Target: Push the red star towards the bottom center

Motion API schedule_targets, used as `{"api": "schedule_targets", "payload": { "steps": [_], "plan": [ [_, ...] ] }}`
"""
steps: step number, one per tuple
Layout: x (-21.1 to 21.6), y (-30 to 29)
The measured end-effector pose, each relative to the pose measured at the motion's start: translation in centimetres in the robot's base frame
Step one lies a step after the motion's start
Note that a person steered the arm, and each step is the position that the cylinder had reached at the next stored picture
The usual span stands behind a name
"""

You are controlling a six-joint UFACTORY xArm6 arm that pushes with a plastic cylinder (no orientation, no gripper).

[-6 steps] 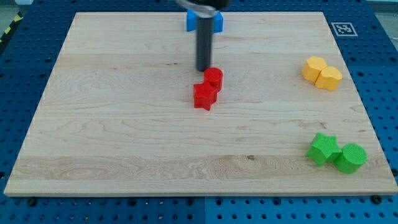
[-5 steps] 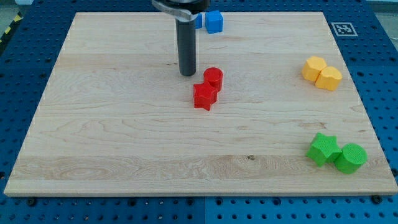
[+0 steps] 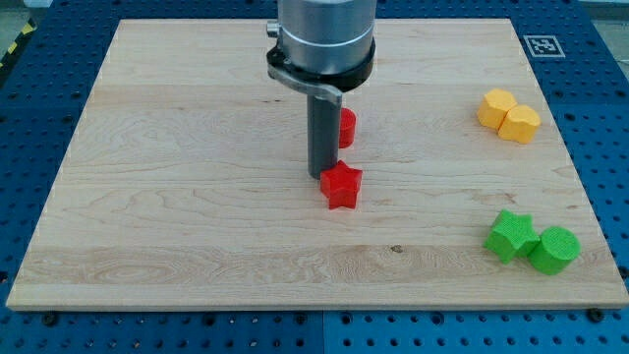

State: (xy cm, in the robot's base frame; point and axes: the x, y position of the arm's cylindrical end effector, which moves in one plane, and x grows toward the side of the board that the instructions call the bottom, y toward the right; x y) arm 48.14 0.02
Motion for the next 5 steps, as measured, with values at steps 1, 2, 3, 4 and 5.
{"api": "schedule_targets", "payload": {
  "steps": [1, 2, 3, 4, 5],
  "plan": [
    [1.7, 0.0],
    [3.3, 0.0],
    [5.0, 0.3],
    [5.8, 2.1],
    [5.2, 5.5]
  ]
}}
